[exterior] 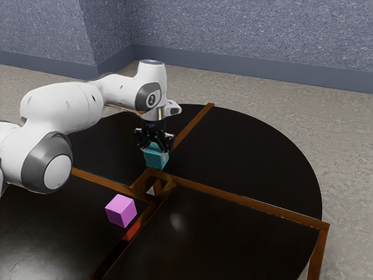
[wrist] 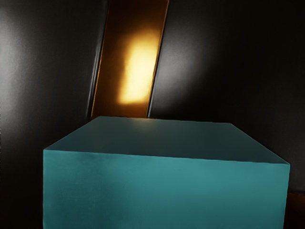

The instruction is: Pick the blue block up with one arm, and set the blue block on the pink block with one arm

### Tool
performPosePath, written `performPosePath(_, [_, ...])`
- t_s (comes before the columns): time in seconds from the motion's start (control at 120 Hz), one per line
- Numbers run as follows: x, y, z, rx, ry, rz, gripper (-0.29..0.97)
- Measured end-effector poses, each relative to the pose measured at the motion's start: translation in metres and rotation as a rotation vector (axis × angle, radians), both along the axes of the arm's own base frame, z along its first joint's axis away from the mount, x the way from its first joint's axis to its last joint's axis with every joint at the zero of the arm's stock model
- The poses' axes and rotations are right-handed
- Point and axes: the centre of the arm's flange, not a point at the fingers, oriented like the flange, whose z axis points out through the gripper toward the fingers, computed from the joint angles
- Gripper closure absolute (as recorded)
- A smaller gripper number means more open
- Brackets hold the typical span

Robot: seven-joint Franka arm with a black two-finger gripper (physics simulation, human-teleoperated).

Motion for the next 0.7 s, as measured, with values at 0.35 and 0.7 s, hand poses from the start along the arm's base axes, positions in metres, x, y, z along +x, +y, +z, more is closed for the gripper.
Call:
performPosePath(0.35, [-0.065, -0.027, 0.102, -0.001, 0.065, -0.094, 0.36])
performPosePath(0.7, [-0.142, -0.030, 0.093, 0.009, 0.080, -0.135, 0.37])
